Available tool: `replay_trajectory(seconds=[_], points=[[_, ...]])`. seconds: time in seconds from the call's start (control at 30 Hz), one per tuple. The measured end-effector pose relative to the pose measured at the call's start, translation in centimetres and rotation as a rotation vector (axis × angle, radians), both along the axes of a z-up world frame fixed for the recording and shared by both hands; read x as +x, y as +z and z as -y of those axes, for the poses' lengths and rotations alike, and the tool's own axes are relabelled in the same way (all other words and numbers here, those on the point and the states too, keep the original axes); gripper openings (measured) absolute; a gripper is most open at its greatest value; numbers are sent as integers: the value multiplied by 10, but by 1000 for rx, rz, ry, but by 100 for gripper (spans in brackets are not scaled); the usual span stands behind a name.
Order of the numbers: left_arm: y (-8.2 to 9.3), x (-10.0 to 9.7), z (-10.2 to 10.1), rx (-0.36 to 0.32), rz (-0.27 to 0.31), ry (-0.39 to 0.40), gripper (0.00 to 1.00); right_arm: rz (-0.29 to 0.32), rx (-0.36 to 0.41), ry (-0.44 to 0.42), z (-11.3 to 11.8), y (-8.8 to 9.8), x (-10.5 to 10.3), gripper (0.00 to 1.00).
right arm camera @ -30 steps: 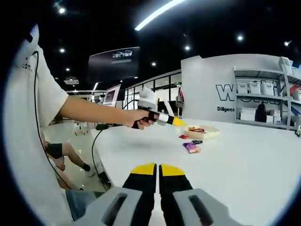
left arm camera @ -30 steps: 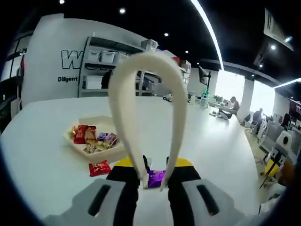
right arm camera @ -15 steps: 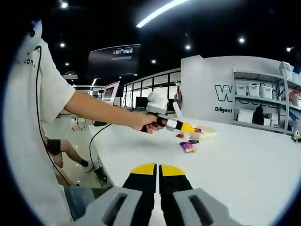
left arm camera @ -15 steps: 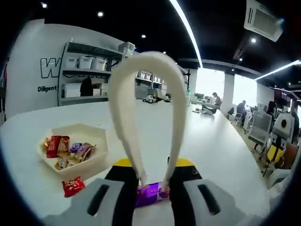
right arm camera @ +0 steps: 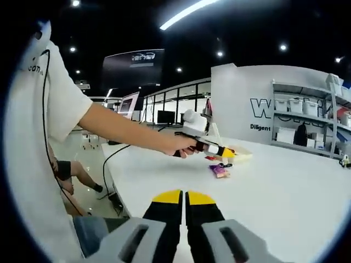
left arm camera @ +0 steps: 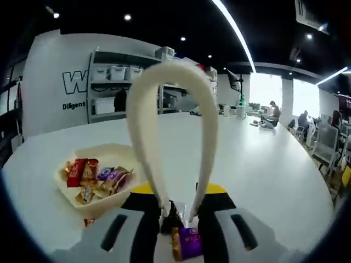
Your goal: Place the target food into the container with the food tongs after gripping and lifting it, then release it inside without dropping or visibly crushing the food.
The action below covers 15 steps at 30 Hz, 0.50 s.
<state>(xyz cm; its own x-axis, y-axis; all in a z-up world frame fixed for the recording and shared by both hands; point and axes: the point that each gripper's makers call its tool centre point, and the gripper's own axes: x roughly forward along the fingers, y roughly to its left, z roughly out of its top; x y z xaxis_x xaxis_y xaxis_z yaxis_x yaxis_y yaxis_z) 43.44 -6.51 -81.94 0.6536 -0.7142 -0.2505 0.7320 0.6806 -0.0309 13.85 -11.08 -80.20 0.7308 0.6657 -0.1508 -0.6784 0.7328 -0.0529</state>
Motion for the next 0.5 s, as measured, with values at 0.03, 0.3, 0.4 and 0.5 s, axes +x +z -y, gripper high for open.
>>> replay_trajectory(seconds=[0.03, 0.3, 0.4, 0.5], points=[[-1, 2, -1, -6, -11, 8, 24, -1, -1, 0, 0, 0, 0, 0], [-12, 7, -5, -25, -68, 84, 25, -4, -8, -4, 5, -2, 1, 0], [-16, 6, -3, 1, -62, 103, 25, -8, -13, -4, 6, -4, 1, 0], [-15, 8, -4, 4, -55, 126, 24, -16, -20, -4, 7, -7, 0, 0]])
